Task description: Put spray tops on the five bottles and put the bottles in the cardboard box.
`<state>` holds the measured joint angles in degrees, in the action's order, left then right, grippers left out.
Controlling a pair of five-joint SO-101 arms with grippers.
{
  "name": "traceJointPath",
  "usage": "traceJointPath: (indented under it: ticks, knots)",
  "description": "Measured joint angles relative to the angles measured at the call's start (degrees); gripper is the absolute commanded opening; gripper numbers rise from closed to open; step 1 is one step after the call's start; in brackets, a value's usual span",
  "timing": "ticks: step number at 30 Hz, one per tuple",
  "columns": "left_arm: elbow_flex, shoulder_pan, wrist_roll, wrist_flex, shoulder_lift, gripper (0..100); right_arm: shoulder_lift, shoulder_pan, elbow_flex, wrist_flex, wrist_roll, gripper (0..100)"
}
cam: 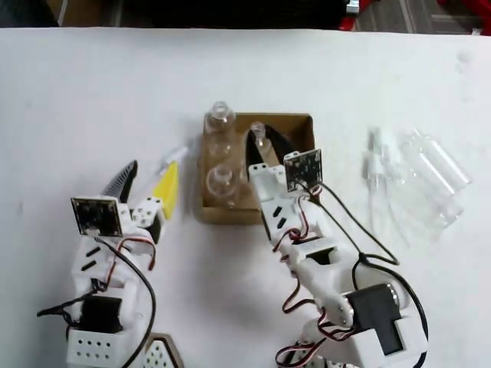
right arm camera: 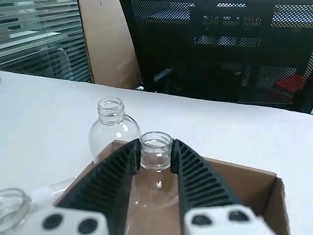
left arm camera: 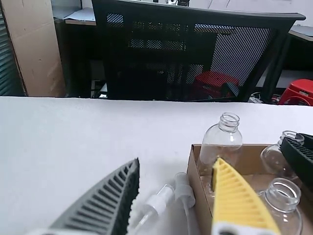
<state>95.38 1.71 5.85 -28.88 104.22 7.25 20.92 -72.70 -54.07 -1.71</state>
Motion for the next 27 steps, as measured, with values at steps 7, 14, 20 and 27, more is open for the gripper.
traceJointPath:
  ticks: [7, 14, 20, 27]
  knots:
    - [0.00, 0.00, 0.00, 0.00, 0.00, 22, 0.00, 0.00, 0.00, 0.00, 0.00, 1.5]
    - [0.00, 0.00, 0.00, 0.00, 0.00, 22, -0.18, -0.09, 0.79, 0.00, 0.00, 1.5]
    - [0.00, 0.00, 0.00, 0.00, 0.00, 22, -0.18, -0.09, 0.79, 0.00, 0.00, 1.5]
    - [0.00, 0.00, 0.00, 0.00, 0.00, 22, -0.18, -0.09, 0.79, 0.00, 0.00, 1.5]
